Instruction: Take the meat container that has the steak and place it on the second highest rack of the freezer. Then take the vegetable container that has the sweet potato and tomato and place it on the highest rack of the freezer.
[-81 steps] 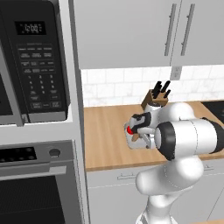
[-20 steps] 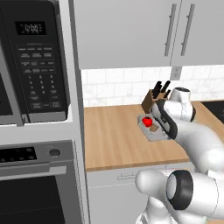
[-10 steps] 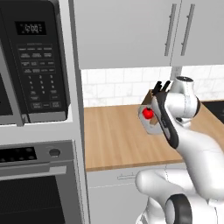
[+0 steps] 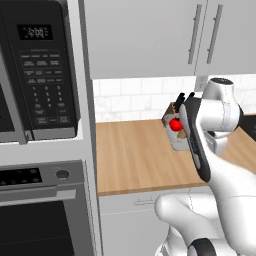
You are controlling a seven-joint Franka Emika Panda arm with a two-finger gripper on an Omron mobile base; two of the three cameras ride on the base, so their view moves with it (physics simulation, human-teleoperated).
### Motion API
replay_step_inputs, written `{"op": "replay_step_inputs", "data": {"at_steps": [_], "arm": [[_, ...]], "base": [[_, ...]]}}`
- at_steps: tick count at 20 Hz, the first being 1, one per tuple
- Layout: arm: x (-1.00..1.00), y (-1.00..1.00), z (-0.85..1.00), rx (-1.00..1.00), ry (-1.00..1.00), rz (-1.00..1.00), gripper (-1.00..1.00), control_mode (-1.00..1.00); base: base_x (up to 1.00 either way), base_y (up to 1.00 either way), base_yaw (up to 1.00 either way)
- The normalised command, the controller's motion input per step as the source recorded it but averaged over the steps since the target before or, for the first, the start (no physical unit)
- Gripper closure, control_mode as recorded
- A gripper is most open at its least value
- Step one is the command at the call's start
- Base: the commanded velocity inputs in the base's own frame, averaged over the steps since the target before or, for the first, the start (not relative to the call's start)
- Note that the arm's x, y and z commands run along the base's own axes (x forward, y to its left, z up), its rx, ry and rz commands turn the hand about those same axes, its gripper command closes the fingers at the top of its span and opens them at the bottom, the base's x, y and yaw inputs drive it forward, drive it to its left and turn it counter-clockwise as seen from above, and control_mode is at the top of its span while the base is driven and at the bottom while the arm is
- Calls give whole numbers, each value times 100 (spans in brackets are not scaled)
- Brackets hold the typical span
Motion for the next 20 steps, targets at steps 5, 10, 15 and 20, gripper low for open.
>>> {"op": "replay_step_inputs", "data": {"at_steps": [5, 10, 15, 20], "arm": [[-32, 7, 25, 0, -1, -5, 100, -100], [-36, 0, 26, 0, 0, 5, 100, -100], [-30, 15, 15, -1, -4, 6, 100, -100], [-7, 14, 5, 0, 0, 0, 100, -100]], "base": [[0, 0, 0], [0, 0, 0], [0, 0, 0], [0, 0, 0]]}}
